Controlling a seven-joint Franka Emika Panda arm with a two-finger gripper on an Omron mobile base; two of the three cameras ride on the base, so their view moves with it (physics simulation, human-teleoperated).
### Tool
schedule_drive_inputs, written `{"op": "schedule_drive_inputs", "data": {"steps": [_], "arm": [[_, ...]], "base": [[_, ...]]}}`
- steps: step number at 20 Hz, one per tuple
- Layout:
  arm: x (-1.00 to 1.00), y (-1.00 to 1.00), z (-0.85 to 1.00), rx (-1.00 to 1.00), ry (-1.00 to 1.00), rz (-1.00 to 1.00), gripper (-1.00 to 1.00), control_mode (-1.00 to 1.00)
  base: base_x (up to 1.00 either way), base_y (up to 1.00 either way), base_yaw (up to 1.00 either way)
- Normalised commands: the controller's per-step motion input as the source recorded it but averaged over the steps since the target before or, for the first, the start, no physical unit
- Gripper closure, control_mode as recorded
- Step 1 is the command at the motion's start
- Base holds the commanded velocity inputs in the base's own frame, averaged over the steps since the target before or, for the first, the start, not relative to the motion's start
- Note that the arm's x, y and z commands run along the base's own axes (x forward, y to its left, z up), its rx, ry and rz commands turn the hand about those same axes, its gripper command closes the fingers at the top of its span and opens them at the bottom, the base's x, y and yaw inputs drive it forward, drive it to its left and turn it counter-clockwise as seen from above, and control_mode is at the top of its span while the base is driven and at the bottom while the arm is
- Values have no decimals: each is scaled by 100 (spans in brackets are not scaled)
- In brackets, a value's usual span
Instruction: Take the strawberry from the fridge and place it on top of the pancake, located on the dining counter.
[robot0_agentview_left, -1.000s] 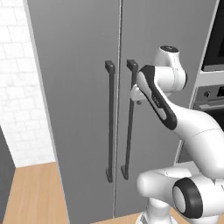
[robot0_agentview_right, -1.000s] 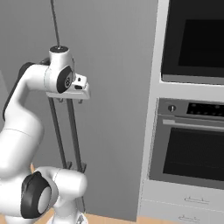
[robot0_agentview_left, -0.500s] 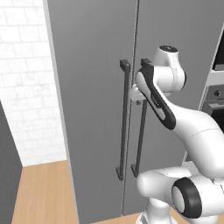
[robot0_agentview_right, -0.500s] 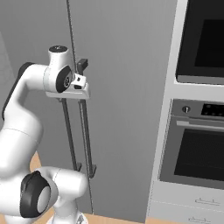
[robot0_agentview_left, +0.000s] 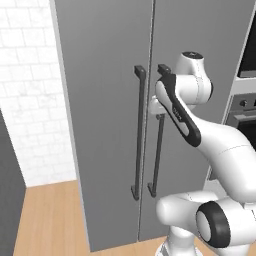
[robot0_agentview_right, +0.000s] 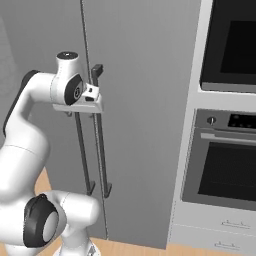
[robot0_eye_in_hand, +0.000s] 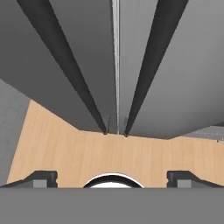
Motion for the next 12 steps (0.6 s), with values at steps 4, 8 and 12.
{"op": "schedule_drive_inputs", "data": {"steps": [4,8,12], "arm": [[0,0,0,0,0,0,-100,100],[0,0,0,0,0,0,-100,100],[0,0,0,0,0,0,-100,100]], "base": [[-48,0,-1],[-44,0,-1],[-7,-5,-1]]}}
